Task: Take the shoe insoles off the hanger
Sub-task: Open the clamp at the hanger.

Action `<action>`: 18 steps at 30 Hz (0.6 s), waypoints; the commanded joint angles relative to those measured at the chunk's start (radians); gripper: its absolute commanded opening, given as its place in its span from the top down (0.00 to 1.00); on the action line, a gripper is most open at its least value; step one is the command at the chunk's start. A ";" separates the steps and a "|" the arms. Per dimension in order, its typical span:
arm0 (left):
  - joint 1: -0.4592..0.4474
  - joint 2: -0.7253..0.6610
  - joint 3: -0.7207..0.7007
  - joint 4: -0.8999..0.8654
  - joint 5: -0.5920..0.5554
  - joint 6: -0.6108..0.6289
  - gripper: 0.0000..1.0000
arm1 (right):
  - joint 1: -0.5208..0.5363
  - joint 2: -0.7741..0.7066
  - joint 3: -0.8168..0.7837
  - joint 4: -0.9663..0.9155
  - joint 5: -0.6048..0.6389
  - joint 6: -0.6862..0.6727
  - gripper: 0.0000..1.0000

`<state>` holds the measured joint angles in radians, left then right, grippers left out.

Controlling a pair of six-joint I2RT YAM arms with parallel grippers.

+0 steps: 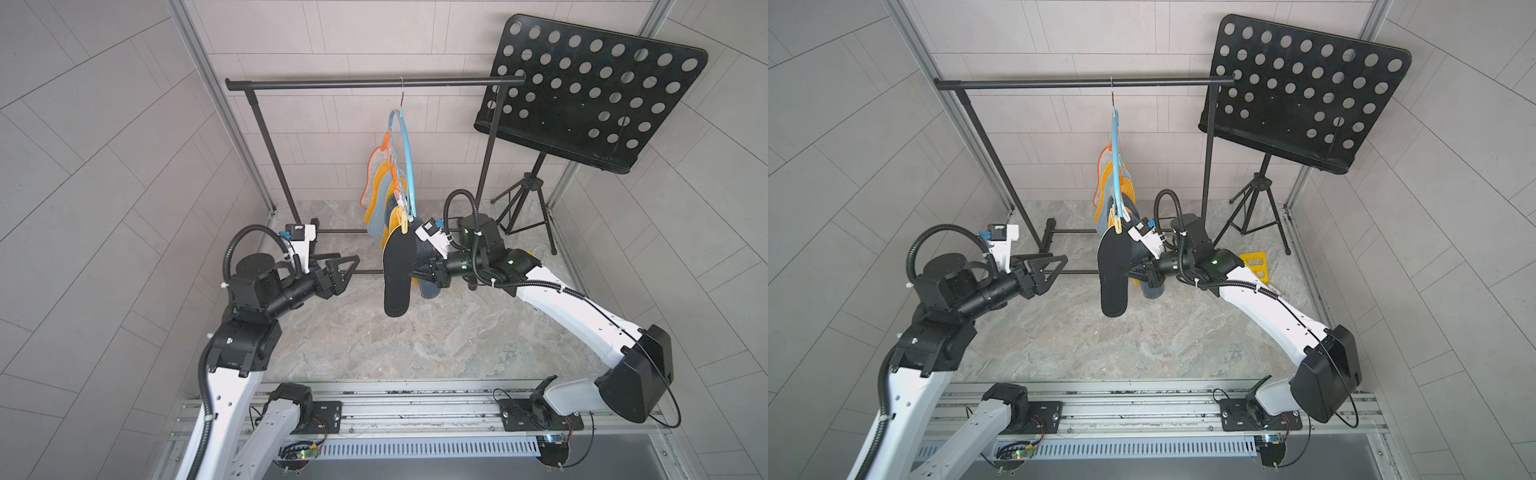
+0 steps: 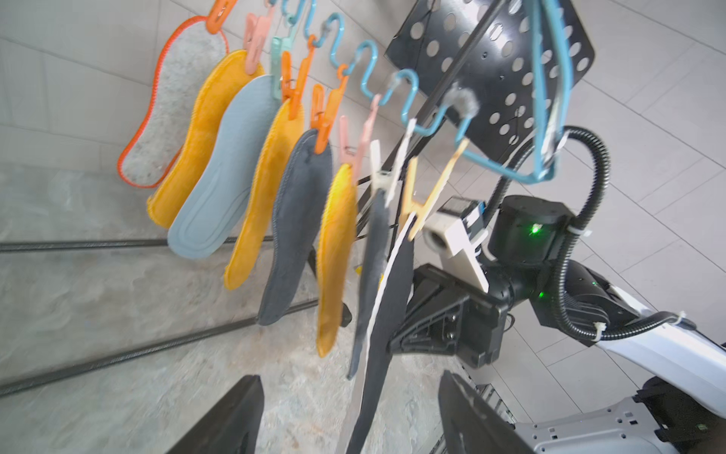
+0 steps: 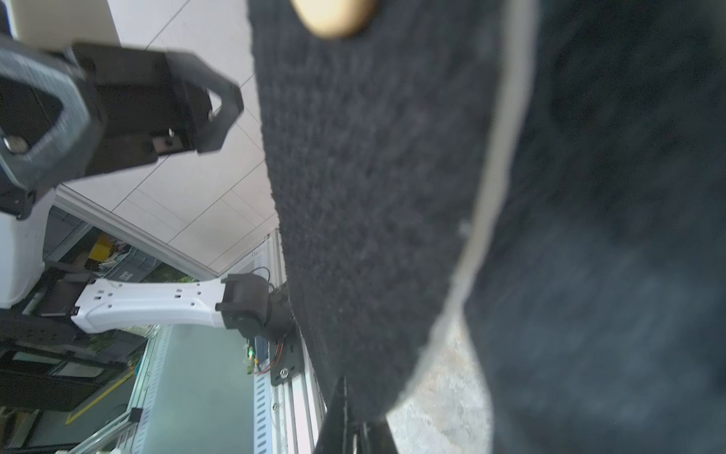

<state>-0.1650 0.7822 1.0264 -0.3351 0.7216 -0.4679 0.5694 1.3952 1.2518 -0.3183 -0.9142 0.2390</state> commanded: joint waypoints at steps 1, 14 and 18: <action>-0.039 0.106 0.028 0.201 0.114 -0.009 0.22 | -0.003 -0.031 -0.005 -0.084 -0.043 -0.028 1.00; -0.125 0.436 0.289 0.100 0.225 0.118 0.19 | -0.002 -0.045 -0.002 -0.131 -0.043 -0.041 1.00; -0.135 0.475 0.290 0.111 0.252 0.118 0.19 | -0.002 -0.044 0.009 -0.131 -0.056 -0.038 1.00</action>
<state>-0.2901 1.2396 1.2922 -0.2379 0.9253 -0.3782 0.5667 1.3743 1.2430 -0.4248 -0.9413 0.2249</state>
